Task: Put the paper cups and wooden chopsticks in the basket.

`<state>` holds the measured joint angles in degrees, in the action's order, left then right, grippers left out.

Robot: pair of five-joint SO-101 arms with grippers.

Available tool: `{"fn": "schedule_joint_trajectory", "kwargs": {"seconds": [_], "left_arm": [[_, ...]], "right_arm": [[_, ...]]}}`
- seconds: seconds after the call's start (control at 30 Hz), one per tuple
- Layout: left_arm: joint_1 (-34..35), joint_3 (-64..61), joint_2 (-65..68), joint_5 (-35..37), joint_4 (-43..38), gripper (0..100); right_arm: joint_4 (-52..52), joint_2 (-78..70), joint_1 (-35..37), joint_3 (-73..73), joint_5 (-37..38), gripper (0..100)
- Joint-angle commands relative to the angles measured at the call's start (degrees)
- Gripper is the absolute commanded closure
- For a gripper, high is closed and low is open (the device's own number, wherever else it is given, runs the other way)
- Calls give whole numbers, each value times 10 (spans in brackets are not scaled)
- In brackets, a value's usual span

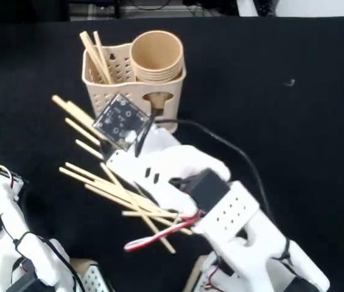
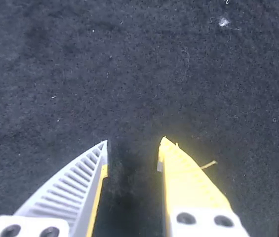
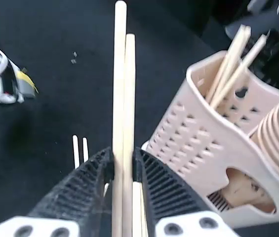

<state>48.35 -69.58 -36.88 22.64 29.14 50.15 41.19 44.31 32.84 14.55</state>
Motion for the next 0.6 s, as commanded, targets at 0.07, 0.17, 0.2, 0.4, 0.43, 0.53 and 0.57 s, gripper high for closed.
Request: {"fn": "schedule_joint_trajectory", "kwargs": {"seconds": [0.07, 0.17, 0.2, 0.4, 0.43, 0.53, 0.57], "left_arm": [[-7, 8, -14, -6, -6, 830], [-7, 8, -14, -6, -6, 830], [-7, 8, -14, -6, -6, 830], [-7, 8, -14, -7, -6, 830], [-7, 8, -14, -7, -6, 830], [-7, 8, -14, -7, -6, 830], [-7, 8, -14, -7, -6, 830]], "right_arm": [[-3, 26, -25, -33, -7, 988], [-4, 26, -25, -86, -8, 988], [-6, 23, -25, -109, -20, 988], [-212, 20, -75, -157, -141, 987], [-262, 17, -87, -150, -160, 987], [-389, -10, -112, -138, -185, 987], [-421, -25, -120, -138, -184, 987]]}}
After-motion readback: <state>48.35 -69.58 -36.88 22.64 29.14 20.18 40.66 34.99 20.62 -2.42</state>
